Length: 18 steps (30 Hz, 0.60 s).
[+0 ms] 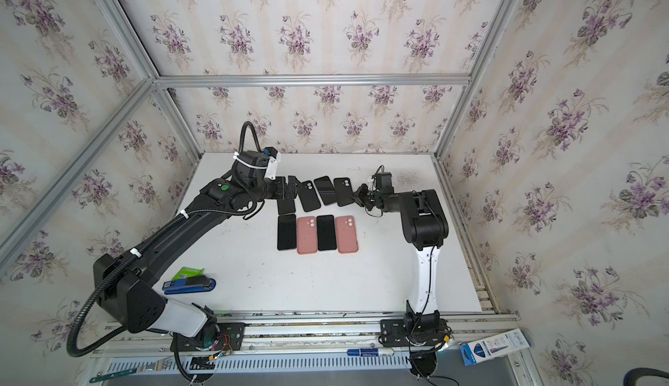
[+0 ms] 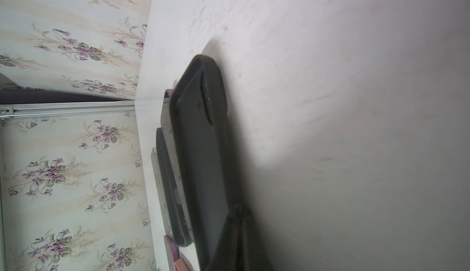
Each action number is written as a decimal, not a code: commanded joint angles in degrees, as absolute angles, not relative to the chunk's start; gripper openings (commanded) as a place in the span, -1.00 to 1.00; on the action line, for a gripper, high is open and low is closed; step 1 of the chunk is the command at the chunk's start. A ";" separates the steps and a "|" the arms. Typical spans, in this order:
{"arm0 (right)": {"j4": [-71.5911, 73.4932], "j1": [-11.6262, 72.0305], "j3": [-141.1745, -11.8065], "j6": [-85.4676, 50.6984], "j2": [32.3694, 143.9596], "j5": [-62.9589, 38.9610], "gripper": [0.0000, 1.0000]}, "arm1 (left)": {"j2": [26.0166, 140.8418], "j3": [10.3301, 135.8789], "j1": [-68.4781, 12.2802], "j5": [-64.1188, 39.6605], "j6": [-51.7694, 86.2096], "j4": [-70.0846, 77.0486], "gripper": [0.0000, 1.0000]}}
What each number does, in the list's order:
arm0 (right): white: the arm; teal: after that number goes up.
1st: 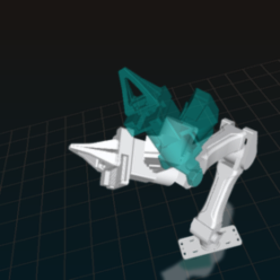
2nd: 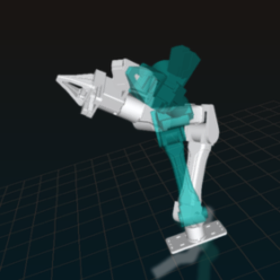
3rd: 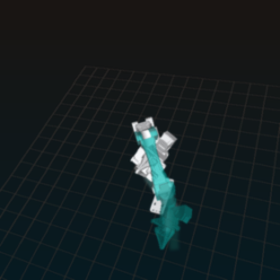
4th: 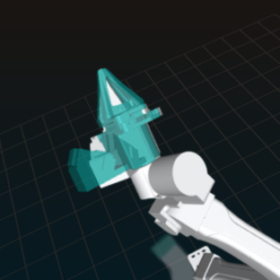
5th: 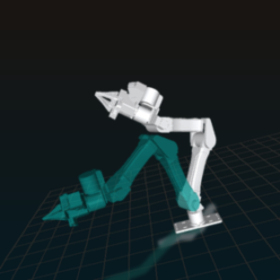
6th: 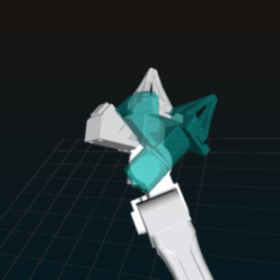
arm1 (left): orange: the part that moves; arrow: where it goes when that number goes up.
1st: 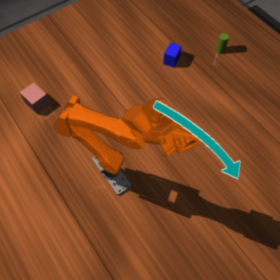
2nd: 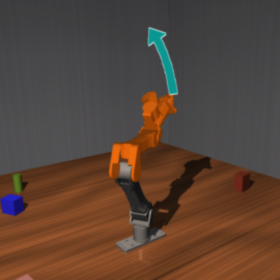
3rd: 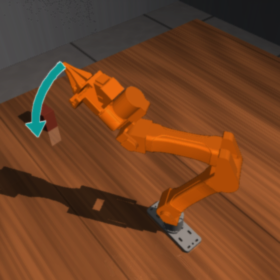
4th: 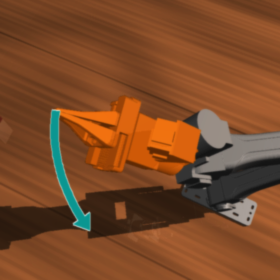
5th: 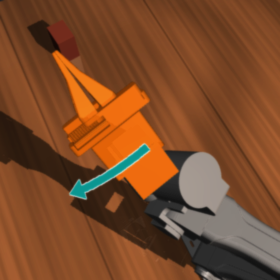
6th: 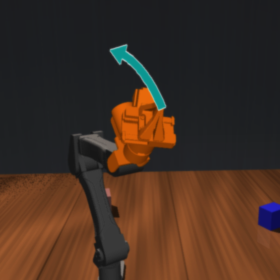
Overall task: Take the phone out of the phone case
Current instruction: Place the phone case at the top-center of the table.
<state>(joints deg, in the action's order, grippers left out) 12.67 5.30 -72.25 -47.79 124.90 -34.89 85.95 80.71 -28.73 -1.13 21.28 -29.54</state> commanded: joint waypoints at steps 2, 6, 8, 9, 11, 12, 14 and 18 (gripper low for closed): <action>-0.60 4.30 -78.89 -38.09 124.69 -30.88 -1.00 | 85.33 80.88 -28.41 -1.76 21.43 -30.45 0.99; -5.53 4.41 -83.16 -34.53 126.87 -30.63 -1.00 | 85.08 80.40 -28.27 -1.67 21.54 -30.51 0.99; -6.51 4.66 -84.33 -33.56 128.10 -30.71 -1.00 | 85.08 80.33 -28.29 -1.63 21.57 -30.51 0.99; -7.47 4.85 -85.07 -33.02 128.63 -30.59 -1.00 | 85.17 80.41 -28.24 -1.58 21.71 -30.55 0.99; -8.00 5.31 -85.96 -32.25 129.71 -31.02 -1.00 | 85.25 80.48 -28.22 -1.63 21.75 -30.63 0.99; -8.97 5.56 -86.65 -31.62 130.09 -30.74 -1.00 | 85.25 80.59 -28.22 -1.70 21.79 -30.59 0.99; -9.62 5.96 -87.12 -31.20 130.59 -30.25 -1.00 | 85.19 80.90 -28.21 -1.75 21.78 -30.68 0.99; -8.00 6.39 -85.90 -32.19 130.29 -30.85 -1.00 | 85.08 81.29 -28.21 -2.35 21.51 -30.76 0.99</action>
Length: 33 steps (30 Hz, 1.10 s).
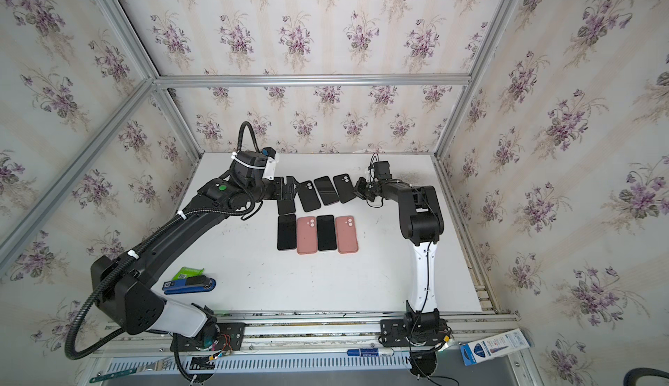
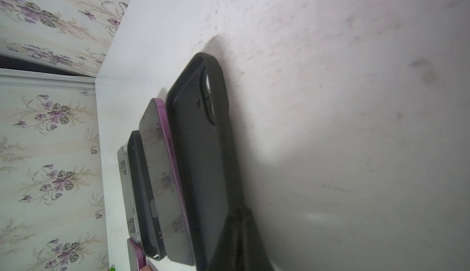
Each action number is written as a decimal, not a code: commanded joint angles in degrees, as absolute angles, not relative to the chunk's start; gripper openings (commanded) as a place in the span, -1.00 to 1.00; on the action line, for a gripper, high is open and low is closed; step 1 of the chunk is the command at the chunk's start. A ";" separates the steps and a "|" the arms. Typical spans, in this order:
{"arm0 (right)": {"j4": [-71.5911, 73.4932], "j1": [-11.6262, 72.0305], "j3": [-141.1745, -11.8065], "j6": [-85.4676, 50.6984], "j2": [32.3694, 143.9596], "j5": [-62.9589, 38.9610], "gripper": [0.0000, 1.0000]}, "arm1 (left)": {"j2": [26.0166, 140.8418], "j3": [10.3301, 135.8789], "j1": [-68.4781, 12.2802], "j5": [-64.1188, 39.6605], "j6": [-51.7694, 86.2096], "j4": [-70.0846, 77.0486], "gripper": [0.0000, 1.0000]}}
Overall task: Take the phone out of the phone case
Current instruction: Place the phone case at the top-center of the table.
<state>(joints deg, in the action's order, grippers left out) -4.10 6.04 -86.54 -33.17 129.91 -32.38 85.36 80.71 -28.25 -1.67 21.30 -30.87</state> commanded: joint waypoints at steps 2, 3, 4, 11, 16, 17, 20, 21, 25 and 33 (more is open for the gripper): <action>-6.45 6.42 -84.14 -33.23 129.65 -31.11 -1.00 | 84.99 81.25 -28.21 -2.37 21.45 -30.84 0.99; -5.92 6.50 -83.21 -33.76 129.24 -31.20 -1.00 | 84.99 81.29 -28.21 -2.45 21.40 -30.85 0.99; -5.49 6.60 -82.39 -34.21 128.84 -31.26 -1.00 | 84.99 81.30 -28.21 -2.63 21.35 -30.85 0.99; -1.36 8.37 -76.18 -36.62 126.53 -31.68 -1.00 | 85.16 81.30 -28.21 -2.97 21.59 -30.94 0.99; 1.49 8.68 -72.95 -38.93 124.96 -31.08 -1.00 | 84.79 80.22 -28.21 -2.72 21.69 -31.00 0.99; 1.41 8.71 -72.77 -38.90 124.86 -30.99 -0.94 | 84.60 79.82 -28.21 -2.66 21.83 -30.94 0.99; 1.08 8.72 -72.95 -39.28 124.62 -31.20 -0.58 | 84.05 78.81 -28.19 -2.47 21.75 -30.94 0.99; 1.05 8.71 -72.94 -39.42 124.41 -31.33 -0.41 | 83.79 78.49 -28.21 -2.25 21.70 -30.99 0.99; -0.48 8.71 -73.16 -39.10 122.46 -32.13 0.46 | 82.26 77.46 -28.21 -1.27 21.51 -31.03 0.99; -7.29 7.59 -71.89 -30.88 112.03 -29.46 0.99 | 78.23 75.48 -28.21 9.24 19.38 -34.62 0.99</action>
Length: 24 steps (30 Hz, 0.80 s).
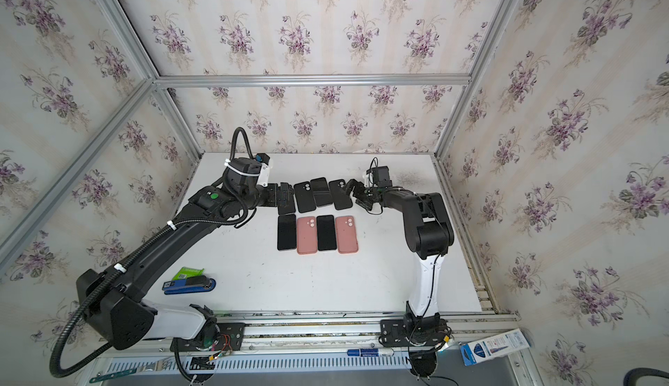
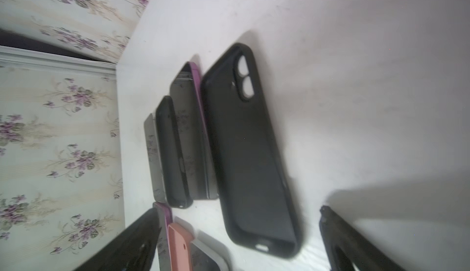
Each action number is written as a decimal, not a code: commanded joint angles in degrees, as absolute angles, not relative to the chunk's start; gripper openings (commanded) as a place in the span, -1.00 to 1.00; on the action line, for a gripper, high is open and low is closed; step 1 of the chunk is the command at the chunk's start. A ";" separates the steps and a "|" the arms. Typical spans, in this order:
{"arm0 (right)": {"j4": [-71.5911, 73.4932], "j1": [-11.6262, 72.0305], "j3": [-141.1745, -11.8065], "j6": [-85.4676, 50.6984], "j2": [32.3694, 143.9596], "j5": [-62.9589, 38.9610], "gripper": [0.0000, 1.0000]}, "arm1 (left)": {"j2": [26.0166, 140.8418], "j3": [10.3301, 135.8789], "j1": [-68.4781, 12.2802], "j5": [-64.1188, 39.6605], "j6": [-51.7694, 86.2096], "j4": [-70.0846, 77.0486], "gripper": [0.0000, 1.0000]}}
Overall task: Take the phone out of the phone case
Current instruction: Place the phone case at the top-center of the table, then reset both arms
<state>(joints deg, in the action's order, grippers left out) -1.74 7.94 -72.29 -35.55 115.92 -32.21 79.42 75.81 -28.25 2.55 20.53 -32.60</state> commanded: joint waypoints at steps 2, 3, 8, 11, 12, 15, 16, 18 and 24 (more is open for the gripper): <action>-8.31 7.16 -70.36 -28.09 107.37 -27.34 0.99 | 76.44 74.00 -28.15 14.30 18.83 -35.30 0.99; -8.94 6.95 -69.59 -26.45 104.66 -25.83 0.99 | 75.26 72.88 -28.08 16.70 18.53 -35.24 0.99; -12.56 6.44 -67.12 -18.92 91.56 -18.66 0.99 | 67.75 66.42 -23.51 22.95 18.33 -34.96 0.99; -13.66 6.35 -64.82 -14.90 83.06 -12.24 0.99 | 63.49 61.68 -15.88 22.22 19.56 -34.09 0.99; -12.84 6.30 -63.27 -13.67 79.74 -9.52 0.99 | 61.82 59.60 -12.77 21.71 19.71 -32.88 0.99; -8.57 5.94 -57.05 -12.79 71.07 -1.52 0.99 | 58.25 53.64 -5.10 19.93 18.86 -28.14 0.99; -6.47 5.35 -54.79 -11.83 68.58 -1.36 0.99 | 57.61 52.13 -3.00 19.26 18.32 -26.80 0.99; -6.00 4.86 -52.98 -11.44 66.02 0.20 0.99 | 57.12 50.23 -0.36 17.57 17.84 -25.36 0.99; -10.58 3.59 -51.55 -12.87 65.10 4.87 0.99 | 56.41 43.84 2.84 10.39 15.65 -17.84 0.99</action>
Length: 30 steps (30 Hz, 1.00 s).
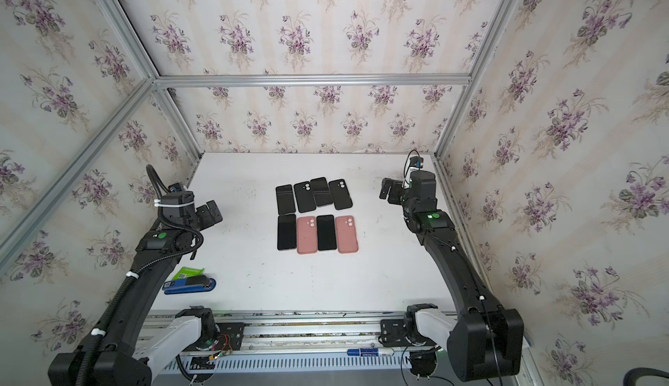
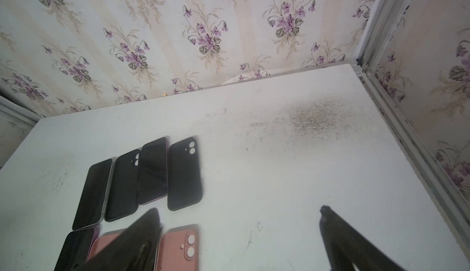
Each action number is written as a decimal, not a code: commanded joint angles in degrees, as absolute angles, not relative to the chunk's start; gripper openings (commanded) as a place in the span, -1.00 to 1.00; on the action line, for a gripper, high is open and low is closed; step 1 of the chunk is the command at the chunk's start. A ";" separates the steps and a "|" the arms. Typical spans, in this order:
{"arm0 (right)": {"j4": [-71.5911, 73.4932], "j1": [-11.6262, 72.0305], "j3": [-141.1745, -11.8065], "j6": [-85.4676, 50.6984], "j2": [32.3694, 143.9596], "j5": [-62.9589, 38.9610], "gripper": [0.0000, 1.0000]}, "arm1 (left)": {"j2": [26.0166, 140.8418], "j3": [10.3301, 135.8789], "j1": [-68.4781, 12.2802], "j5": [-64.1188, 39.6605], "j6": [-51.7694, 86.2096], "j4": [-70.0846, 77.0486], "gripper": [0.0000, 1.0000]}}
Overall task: Take the phone out of the phone case
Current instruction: Reset both arms
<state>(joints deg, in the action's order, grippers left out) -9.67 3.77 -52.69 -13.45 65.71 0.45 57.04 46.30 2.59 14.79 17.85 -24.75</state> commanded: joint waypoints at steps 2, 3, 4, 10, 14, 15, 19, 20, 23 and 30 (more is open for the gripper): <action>-7.03 3.54 -47.61 -10.39 63.47 6.79 0.99 | 54.49 37.82 2.84 7.42 13.14 -8.39 0.99; -4.57 3.52 -45.36 -8.86 62.64 8.19 0.99 | 53.73 34.96 2.90 6.79 12.39 -3.79 0.99; -1.51 3.60 -42.21 -7.35 61.44 9.98 0.99 | 52.77 31.68 2.89 6.39 11.39 2.03 0.99; 14.67 2.73 -26.67 -1.87 59.08 13.14 0.99 | 52.30 14.99 2.90 6.28 6.89 35.43 0.99; 23.74 1.88 -21.22 -3.41 64.75 16.00 0.99 | 61.11 15.22 2.50 -0.10 3.53 42.49 0.99; 26.90 1.93 -19.93 -4.27 66.24 16.17 0.99 | 62.92 15.21 1.96 -0.43 2.23 44.08 0.99; 42.84 1.84 -18.20 -0.83 74.31 10.89 0.99 | 69.95 14.64 1.49 -1.91 0.00 52.53 0.99; 47.62 1.75 -18.47 -0.01 77.68 10.86 0.99 | 73.35 15.25 1.45 -2.23 -0.15 53.20 0.99; 54.12 1.01 -20.38 -0.12 87.71 6.57 0.99 | 76.57 15.98 0.88 -4.78 -1.96 55.18 0.99; 50.03 1.56 -22.09 0.27 87.75 6.45 1.00 | 76.11 17.05 0.68 -4.13 -1.99 52.28 0.99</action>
<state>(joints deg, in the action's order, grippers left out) 47.57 1.52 -21.04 0.03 88.14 7.33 76.07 16.67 0.69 -3.27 -0.58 49.67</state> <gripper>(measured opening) 0.998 0.996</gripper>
